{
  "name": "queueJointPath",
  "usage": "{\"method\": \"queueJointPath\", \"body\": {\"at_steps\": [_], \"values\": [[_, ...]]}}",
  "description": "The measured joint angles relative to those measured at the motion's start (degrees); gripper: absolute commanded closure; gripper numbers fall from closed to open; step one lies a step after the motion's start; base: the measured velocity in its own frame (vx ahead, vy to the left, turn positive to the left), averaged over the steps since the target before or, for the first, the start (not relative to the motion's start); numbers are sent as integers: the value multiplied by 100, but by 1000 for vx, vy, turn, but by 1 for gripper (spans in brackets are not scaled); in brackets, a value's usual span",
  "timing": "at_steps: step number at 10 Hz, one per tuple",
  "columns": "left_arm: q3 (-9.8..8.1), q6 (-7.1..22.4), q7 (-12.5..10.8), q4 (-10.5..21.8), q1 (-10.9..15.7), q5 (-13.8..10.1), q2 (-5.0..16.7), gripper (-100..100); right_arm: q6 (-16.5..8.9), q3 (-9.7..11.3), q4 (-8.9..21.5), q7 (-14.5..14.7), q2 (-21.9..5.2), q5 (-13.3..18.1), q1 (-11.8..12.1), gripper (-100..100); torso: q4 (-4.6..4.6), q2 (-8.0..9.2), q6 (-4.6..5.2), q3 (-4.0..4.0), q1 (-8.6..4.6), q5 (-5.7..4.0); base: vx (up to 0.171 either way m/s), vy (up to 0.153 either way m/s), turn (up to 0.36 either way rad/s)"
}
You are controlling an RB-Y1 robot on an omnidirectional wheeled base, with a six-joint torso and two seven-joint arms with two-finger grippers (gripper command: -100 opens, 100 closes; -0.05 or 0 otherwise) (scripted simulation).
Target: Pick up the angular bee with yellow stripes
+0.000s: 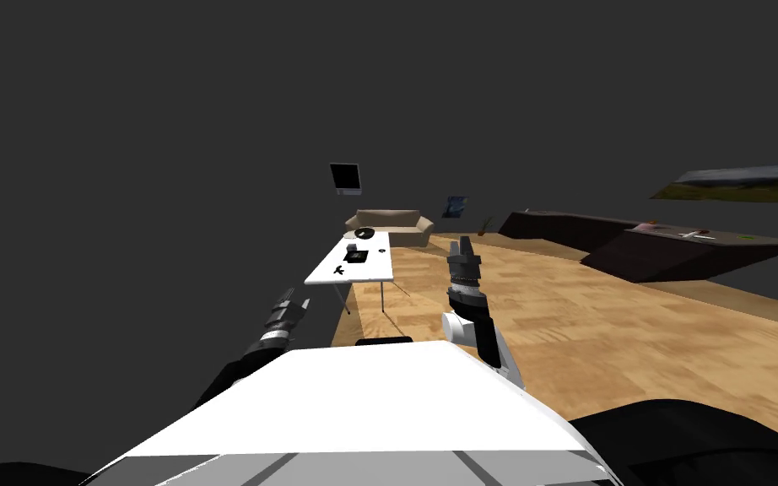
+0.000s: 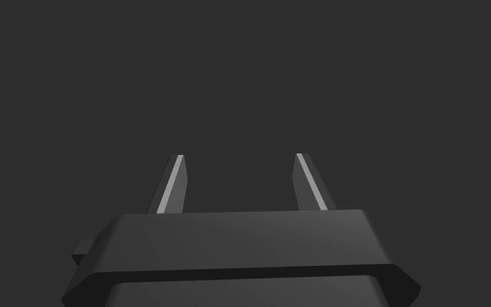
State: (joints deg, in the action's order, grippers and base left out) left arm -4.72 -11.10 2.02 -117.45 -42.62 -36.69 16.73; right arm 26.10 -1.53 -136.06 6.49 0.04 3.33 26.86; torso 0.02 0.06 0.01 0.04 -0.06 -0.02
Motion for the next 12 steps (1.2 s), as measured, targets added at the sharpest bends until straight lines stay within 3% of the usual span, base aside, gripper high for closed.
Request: {"method": "queueJointPath", "body": {"at_steps": [3, 12], "values": [[-69, 245, 69, 254, -74, -488, 178, -100, 0, 0, 0, 0, 0, 0, 0, 0, 0, -4, 1, -2, 2, 0, -2, -20, -112], [-48, 828, 326, 911, -672, -1927, 684, -100, 0, 0, 0, 0, 0, 0, 0, 0, 0, -4, 0, -2, 2, 0, 2, -20, -120]]}}
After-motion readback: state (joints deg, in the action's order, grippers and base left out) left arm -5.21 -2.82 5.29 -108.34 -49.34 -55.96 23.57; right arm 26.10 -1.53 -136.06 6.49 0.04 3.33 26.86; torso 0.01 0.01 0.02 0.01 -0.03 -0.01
